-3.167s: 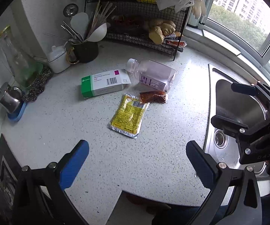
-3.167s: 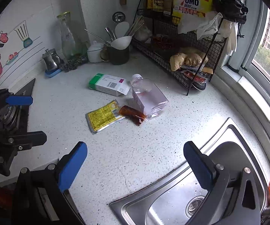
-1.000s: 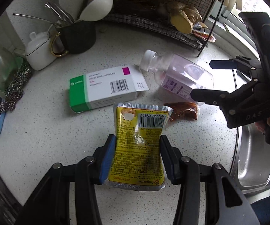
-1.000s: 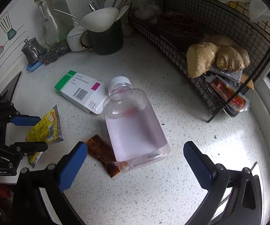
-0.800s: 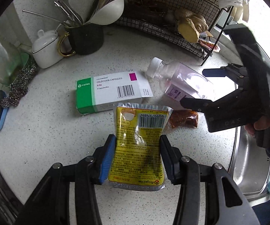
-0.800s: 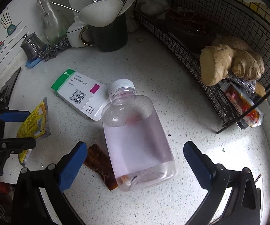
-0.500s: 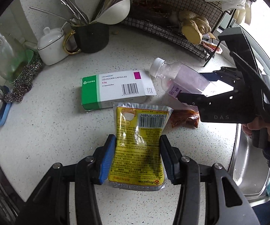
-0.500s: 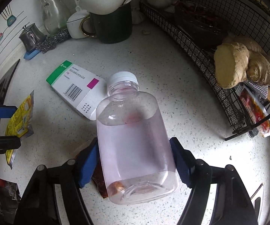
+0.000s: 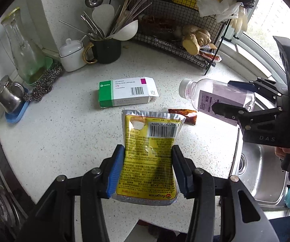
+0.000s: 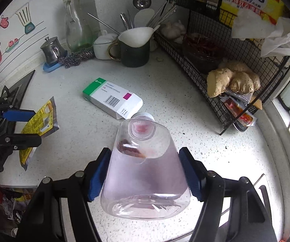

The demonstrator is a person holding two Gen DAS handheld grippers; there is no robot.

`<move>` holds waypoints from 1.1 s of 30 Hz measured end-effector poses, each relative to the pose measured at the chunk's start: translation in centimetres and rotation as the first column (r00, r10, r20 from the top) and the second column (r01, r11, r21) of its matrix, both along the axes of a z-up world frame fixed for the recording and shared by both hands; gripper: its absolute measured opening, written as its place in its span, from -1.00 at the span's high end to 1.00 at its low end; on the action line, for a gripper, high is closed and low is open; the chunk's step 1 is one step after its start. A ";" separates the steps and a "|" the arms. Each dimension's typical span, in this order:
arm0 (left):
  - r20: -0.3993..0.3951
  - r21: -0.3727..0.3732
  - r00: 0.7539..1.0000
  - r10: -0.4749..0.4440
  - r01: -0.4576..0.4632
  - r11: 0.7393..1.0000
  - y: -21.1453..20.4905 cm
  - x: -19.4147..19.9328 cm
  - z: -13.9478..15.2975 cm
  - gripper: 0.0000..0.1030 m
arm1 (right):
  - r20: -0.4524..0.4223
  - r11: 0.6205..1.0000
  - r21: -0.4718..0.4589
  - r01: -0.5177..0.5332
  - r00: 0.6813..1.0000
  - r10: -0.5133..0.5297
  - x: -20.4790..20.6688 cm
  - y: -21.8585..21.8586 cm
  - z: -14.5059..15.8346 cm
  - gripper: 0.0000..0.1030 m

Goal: Collect trash
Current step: 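Carry the sachet and bottle down toward the red bucket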

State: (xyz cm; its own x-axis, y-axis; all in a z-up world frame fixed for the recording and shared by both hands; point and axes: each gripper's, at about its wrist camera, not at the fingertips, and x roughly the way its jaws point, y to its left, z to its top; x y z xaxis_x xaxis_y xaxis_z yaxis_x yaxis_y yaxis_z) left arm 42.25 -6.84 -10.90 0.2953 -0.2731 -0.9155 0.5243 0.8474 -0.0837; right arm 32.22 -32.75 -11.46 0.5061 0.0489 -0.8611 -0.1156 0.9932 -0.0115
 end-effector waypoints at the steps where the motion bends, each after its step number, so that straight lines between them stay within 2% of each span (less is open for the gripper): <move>1: 0.008 -0.005 1.000 0.002 -0.002 1.000 0.4 -0.7 0.4 0.12 | 0.009 1.000 0.002 0.002 1.000 -0.002 -0.8 0.2 0.6 -0.29; 5: 0.022 -0.020 1.000 0.010 -0.010 1.000 2.0 -3.8 1.7 0.12 | 0.042 1.000 0.003 0.001 0.999 -0.001 -4.1 1.3 2.9 -0.29; 11: 0.043 -0.019 0.999 0.018 -0.017 1.000 4.9 -9.7 3.1 0.12 | 0.071 1.000 0.002 -0.021 0.997 0.021 -9.2 5.5 4.7 -0.28; 20: 0.053 0.002 0.997 0.053 -0.053 0.999 9.8 -19.1 3.8 0.12 | 0.079 0.997 0.022 -0.070 0.995 0.068 -17.6 12.8 5.4 -0.28; 27: 0.030 0.039 0.995 0.095 -0.096 0.995 12.9 -25.2 1.6 0.11 | 0.064 0.994 0.039 -0.100 0.993 0.097 -22.1 16.4 4.5 -0.28; 33: -0.051 0.065 0.988 0.148 -0.144 0.987 14.6 -28.1 -3.0 0.11 | 0.003 0.991 0.035 -0.128 0.992 0.128 -24.4 18.9 1.0 -0.28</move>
State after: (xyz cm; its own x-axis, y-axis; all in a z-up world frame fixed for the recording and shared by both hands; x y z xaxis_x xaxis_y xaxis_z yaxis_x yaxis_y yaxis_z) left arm 14.13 7.73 -13.90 0.2763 -0.1742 -0.9451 0.3907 0.9189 -0.0552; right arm 7.86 -13.89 -10.47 0.4946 0.1442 -0.8571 -0.2423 0.9699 0.0234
